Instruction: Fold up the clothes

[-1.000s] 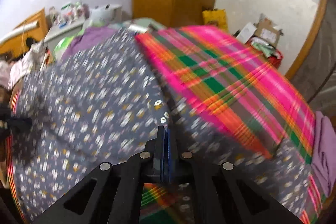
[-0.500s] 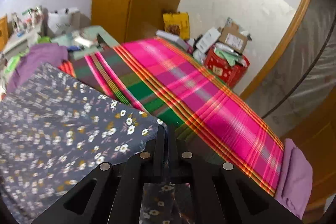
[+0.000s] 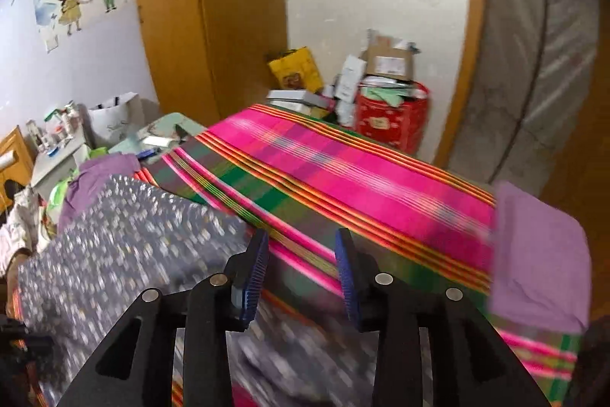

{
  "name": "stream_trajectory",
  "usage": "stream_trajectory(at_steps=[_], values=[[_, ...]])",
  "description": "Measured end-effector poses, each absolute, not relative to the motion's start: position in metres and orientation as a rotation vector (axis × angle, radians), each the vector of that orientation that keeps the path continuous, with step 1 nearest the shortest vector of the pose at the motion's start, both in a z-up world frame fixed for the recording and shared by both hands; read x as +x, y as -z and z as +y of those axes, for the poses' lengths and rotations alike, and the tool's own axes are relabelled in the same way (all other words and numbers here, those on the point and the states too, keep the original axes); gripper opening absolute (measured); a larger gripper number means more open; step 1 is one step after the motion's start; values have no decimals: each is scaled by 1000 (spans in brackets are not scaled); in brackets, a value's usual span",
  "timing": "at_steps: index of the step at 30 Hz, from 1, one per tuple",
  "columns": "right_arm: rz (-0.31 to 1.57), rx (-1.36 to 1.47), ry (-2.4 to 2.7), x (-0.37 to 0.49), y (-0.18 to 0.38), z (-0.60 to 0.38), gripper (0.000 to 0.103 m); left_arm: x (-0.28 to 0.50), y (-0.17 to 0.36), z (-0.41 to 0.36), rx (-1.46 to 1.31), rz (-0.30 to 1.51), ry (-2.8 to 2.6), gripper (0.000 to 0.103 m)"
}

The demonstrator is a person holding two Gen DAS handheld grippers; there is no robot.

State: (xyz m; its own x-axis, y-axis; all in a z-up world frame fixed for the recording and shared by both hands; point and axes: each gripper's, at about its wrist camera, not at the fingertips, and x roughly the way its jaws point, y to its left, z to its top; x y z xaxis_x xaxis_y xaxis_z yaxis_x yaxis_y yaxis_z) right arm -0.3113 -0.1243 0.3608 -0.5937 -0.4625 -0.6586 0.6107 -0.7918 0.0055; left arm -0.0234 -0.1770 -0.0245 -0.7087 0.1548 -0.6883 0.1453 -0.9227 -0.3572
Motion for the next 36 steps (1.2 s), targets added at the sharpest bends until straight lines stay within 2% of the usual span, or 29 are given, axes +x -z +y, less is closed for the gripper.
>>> stream_trajectory(at_steps=[3, 9, 19, 20, 21, 24, 33, 36], values=[[324, 914, 2337, -286, -346, -95, 37, -25, 20, -166, -1184, -586, -2818, 11], [528, 979, 2285, -239, -296, -74, 37, -31, 19, -146, -1198, -539, -2793, 11], [805, 894, 2253, -231, -258, -91, 37, -41, 25, -126, -1242, -508, -2785, 11], [800, 894, 2259, -232, -259, -90, 32, -41, 25, -126, -1248, -507, -2786, 11], [789, 896, 2273, -233, -261, -88, 20, -42, 26, -125, -1254, -506, -2788, 11], [707, 889, 2293, -230, -276, -82, 6, -44, 24, -123, -1260, -499, -2803, 11], [499, 754, 2204, -174, -359, -66, 4, -50, 14, -122, -1237, -479, -2847, 11], [502, 665, 2233, -162, -384, -62, 4, -51, 14, -120, -1234, -483, -2843, 11]])
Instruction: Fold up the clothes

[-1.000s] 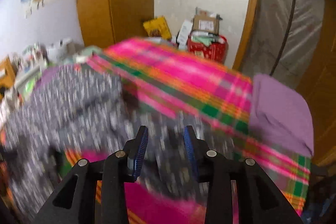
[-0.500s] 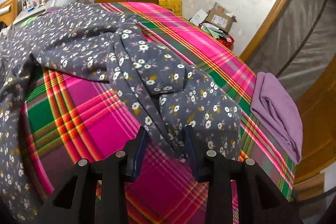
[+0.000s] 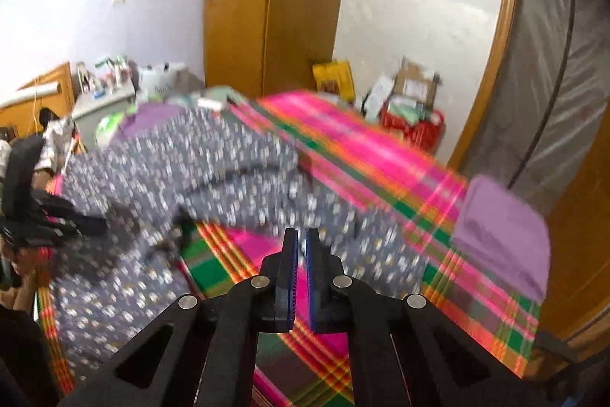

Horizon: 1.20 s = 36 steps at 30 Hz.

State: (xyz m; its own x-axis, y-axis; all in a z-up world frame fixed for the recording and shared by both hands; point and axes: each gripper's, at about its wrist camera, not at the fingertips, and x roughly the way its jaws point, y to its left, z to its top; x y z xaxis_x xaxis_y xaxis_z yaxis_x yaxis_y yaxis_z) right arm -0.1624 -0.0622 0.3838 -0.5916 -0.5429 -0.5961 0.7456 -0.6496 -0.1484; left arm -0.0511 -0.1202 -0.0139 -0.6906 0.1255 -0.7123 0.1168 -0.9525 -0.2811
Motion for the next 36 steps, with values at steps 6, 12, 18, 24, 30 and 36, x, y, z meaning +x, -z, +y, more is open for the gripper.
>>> stream_trajectory(at_steps=[6, 12, 18, 24, 30, 36], values=[[664, 709, 2236, -168, -344, -74, 35, -58, 14, -115, -1233, -455, -2840, 11], [751, 819, 2208, -183, -286, -89, 35, -73, 13, -114, -1245, -408, -2883, 11], [838, 907, 2203, -201, -267, -96, 7, -82, 22, -114, -1275, -409, -2874, 12], [773, 867, 2236, -196, -292, -85, 3, -82, 31, -117, -1289, -432, -2860, 11], [642, 676, 2262, -157, -369, -72, 2, -80, 32, -119, -1280, -438, -2858, 11], [521, 559, 2279, -146, -427, -67, 2, -78, 34, -120, -1269, -459, -2856, 12]])
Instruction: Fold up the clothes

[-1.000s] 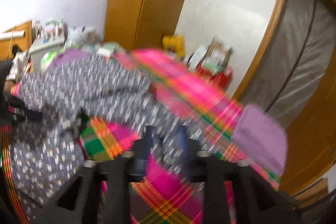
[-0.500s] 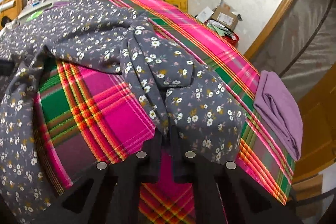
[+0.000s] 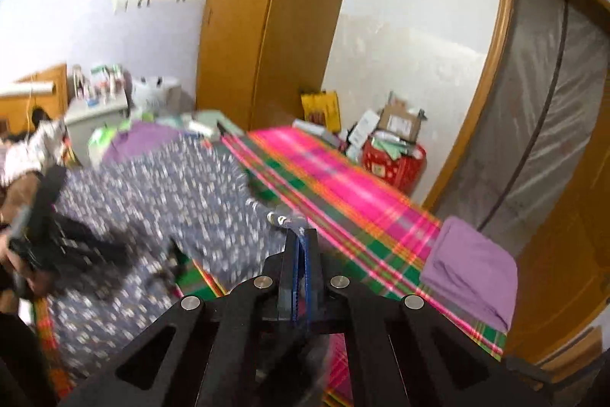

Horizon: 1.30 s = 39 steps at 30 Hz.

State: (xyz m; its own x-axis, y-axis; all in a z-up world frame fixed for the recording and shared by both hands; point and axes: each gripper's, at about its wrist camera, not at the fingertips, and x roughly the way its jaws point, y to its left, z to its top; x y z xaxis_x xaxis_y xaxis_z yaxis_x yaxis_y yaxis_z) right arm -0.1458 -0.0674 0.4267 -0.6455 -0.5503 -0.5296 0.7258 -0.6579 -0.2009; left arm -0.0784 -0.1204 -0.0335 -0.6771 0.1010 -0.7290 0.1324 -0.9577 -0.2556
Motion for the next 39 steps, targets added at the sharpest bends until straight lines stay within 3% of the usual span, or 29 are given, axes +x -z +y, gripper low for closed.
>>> stream_trajectory(at_steps=[7, 10, 12, 15, 27, 34, 38, 39], values=[[478, 866, 2434, -232, -382, -64, 3, -79, 32, -119, 1267, 455, 2819, 12], [356, 944, 2498, -240, -371, -38, 17, -76, 31, -120, 1274, 462, 2819, 12], [282, 934, 2513, -230, -371, -13, 33, -74, 32, -120, 1276, 468, 2819, 11], [179, 969, 2535, -209, -364, 27, 37, -72, 31, -119, 1278, 472, 2822, 11], [-126, 1289, 2398, -103, -263, 102, 38, -65, 28, -106, 1311, 466, 2848, 11], [-69, 1266, 2347, -91, -267, 92, 36, -63, 20, -100, 1291, 455, 2866, 11], [8, 1257, 2329, -88, -267, 80, 8, -62, 17, -100, 1283, 454, 2868, 11], [23, 1259, 2326, -88, -267, 78, 8, -62, 17, -100, 1283, 452, 2869, 11]])
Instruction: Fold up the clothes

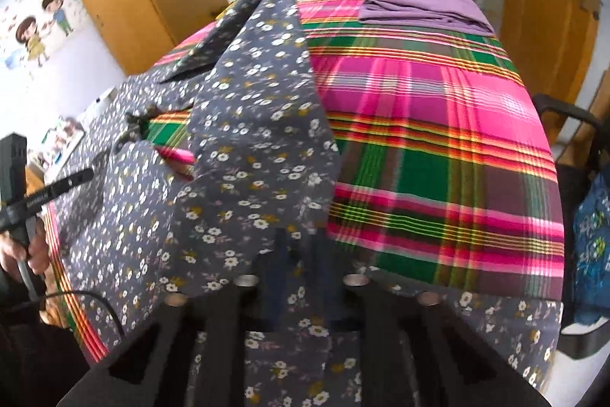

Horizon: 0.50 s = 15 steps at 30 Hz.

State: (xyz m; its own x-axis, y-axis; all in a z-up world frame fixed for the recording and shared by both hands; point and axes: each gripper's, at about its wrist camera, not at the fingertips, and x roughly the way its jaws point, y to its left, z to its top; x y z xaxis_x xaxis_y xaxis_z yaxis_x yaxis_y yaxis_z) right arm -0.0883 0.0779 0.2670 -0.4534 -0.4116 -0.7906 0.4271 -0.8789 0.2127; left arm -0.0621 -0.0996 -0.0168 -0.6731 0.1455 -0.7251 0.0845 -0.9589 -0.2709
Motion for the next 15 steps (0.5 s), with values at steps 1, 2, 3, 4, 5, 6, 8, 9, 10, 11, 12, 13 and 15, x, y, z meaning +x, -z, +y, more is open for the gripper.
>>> stream_trajectory(at_steps=[1, 2, 3, 4, 5, 6, 8, 9, 10, 11, 12, 13, 15], values=[[39, 1260, 2327, -89, -267, 75, 8, -62, 16, -99, -1255, -442, -2808, 12], [54, 1261, 2330, -89, -267, 73, 7, -62, 16, -99, -1254, -441, -2807, 11], [68, 1257, 2338, -88, -268, 72, 4, -63, 16, -99, -1252, -440, -2806, 11], [82, 1249, 2351, -88, -270, 72, 4, -64, 16, -98, -1251, -438, -2805, 11], [98, 1236, 2366, -88, -273, 73, 3, -64, 16, -98, -1252, -437, -2804, 11], [116, 1218, 2384, -90, -278, 75, 3, -65, 16, -98, -1252, -435, -2802, 11], [151, 1188, 2430, -97, -288, 81, 3, -66, 15, -97, -1251, -431, -2799, 11], [176, 1174, 2458, -103, -295, 87, 3, -67, 14, -97, -1251, -429, -2798, 11], [204, 1159, 2487, -110, -301, 93, 3, -67, 14, -96, -1247, -427, -2798, 11], [236, 1148, 2516, -120, -308, 99, 3, -67, 13, -96, -1245, -427, -2798, 11], [272, 1142, 2546, -131, -315, 105, 3, -67, 13, -96, -1243, -427, -2798, 11], [302, 1137, 2572, -142, -321, 111, 3, -68, 13, -96, -1242, -428, -2797, 11], [376, 1137, 2614, -167, -331, 121, 3, -68, 12, -96, -1241, -427, -2799, 11]])
